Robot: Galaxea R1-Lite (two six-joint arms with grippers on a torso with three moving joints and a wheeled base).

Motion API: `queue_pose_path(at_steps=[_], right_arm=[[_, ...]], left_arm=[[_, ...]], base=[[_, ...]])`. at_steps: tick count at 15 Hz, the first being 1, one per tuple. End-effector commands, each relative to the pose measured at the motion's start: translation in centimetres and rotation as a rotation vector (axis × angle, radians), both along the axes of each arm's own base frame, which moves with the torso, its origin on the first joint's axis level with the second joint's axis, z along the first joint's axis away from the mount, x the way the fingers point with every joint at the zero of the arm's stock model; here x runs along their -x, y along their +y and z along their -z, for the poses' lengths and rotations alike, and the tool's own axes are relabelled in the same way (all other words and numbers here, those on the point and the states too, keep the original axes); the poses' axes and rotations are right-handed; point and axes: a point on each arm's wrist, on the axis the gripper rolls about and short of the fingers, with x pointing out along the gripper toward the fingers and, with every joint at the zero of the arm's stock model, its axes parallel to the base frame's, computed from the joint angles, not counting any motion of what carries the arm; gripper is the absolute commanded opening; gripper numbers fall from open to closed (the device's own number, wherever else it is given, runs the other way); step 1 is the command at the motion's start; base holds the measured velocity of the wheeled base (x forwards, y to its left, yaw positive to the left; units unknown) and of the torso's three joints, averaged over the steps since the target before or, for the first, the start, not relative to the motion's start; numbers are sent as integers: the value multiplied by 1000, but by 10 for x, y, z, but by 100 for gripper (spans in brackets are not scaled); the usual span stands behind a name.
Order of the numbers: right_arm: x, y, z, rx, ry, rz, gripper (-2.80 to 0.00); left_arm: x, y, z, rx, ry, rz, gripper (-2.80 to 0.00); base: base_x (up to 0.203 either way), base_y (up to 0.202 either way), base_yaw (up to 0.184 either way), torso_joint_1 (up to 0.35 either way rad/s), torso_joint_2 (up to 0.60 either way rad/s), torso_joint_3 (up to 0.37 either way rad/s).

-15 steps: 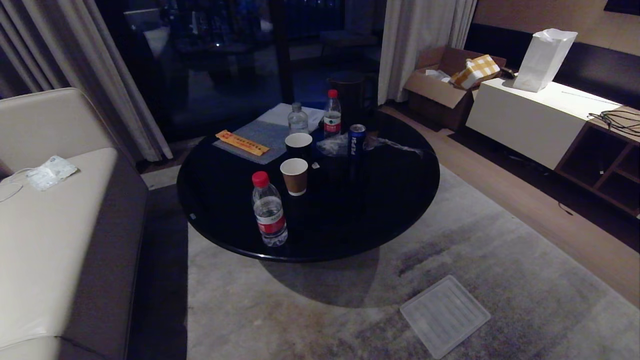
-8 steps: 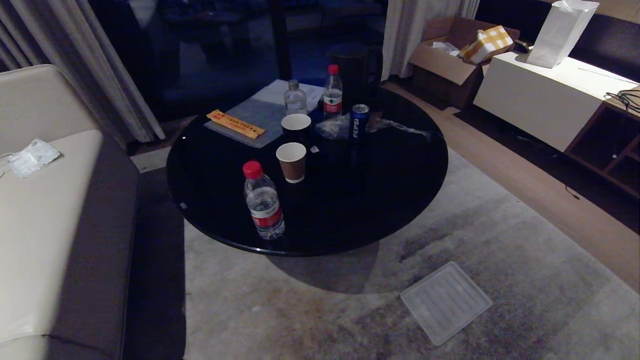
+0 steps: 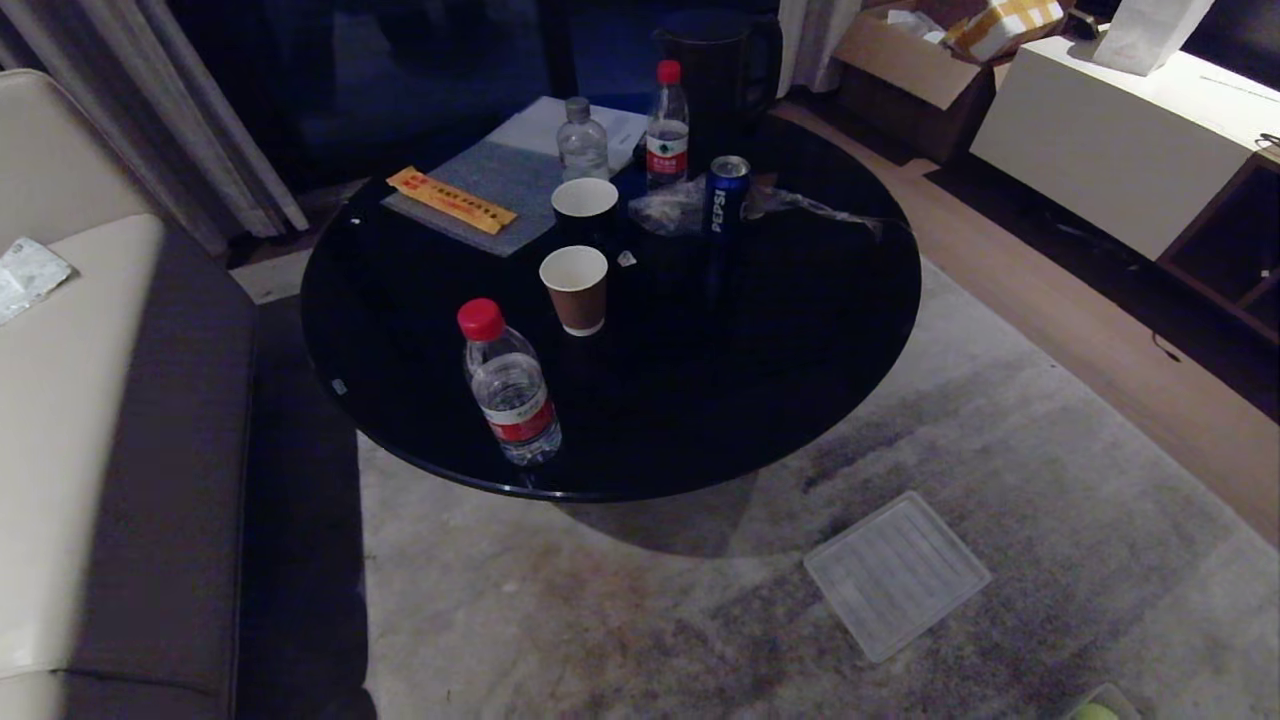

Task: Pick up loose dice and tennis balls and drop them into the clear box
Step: Close the lid

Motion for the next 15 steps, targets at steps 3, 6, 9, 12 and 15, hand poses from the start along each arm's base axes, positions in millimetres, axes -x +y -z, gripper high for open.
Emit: queue_pose_path(at_steps=[3, 6, 9, 12, 15], right_arm=[[-1, 0, 3, 0, 12, -1, -280], [-1, 0, 3, 0, 12, -1, -280], [-1, 0, 3, 0, 12, -1, -280], [-1, 0, 3, 0, 12, -1, -280], [-1, 0, 3, 0, 12, -1, -280]], left_arm=[[0, 0, 0, 1, -1, -1, -280], [0, 0, 0, 1, -1, -1, -280], [0, 0, 0, 1, -1, -1, -280], [0, 0, 0, 1, -1, 0, -280], [0, 0, 0, 1, -1, -1, -280]], base=[[0, 0, 0, 3, 1, -192], [0, 0, 0, 0, 5, -197], [0, 0, 0, 0, 4, -202], [0, 0, 0, 1, 6, -198], [0, 0, 0, -1, 4, -202]])
